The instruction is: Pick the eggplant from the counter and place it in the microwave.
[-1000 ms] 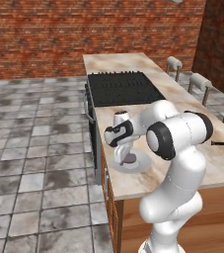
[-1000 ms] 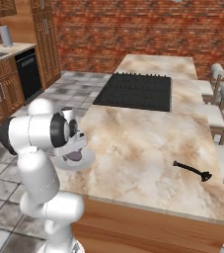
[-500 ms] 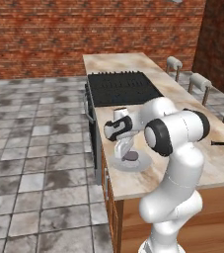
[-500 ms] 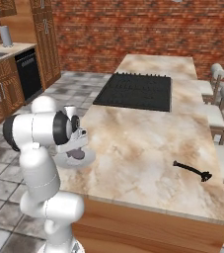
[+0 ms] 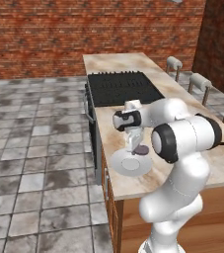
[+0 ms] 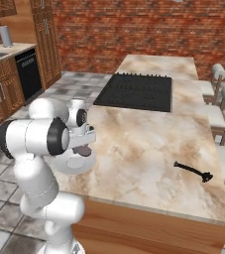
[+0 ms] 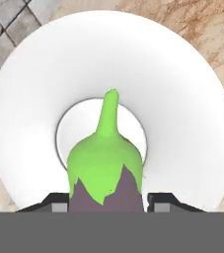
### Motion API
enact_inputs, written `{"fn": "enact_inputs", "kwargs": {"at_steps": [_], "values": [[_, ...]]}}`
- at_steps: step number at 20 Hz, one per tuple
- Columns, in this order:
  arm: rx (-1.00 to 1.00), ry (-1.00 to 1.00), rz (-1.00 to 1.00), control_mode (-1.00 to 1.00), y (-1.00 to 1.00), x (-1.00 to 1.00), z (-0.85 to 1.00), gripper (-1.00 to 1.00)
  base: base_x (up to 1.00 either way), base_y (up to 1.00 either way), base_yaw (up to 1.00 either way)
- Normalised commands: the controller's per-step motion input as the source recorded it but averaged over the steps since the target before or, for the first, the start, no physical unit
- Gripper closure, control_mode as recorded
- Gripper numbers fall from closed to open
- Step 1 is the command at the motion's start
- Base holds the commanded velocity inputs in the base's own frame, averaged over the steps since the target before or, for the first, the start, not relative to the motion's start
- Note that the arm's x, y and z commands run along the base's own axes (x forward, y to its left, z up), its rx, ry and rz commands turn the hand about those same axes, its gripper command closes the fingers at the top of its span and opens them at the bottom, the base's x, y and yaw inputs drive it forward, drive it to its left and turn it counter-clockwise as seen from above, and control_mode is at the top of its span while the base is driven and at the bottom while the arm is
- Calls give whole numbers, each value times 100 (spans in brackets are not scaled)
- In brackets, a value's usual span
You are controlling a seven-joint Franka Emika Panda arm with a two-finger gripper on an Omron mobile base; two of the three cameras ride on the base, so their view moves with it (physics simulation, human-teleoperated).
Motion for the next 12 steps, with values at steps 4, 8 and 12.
{"fn": "enact_inputs", "kwargs": {"at_steps": [4, 8, 12], "values": [[7, -11, -1, -100, -42, -76, 100, 100, 0, 0, 0], [1, -1, -5, -100, -44, -100, 100, 100, 0, 0, 0], [0, -11, -12, -100, -22, -100, 79, 100, 0, 0, 0]]}}
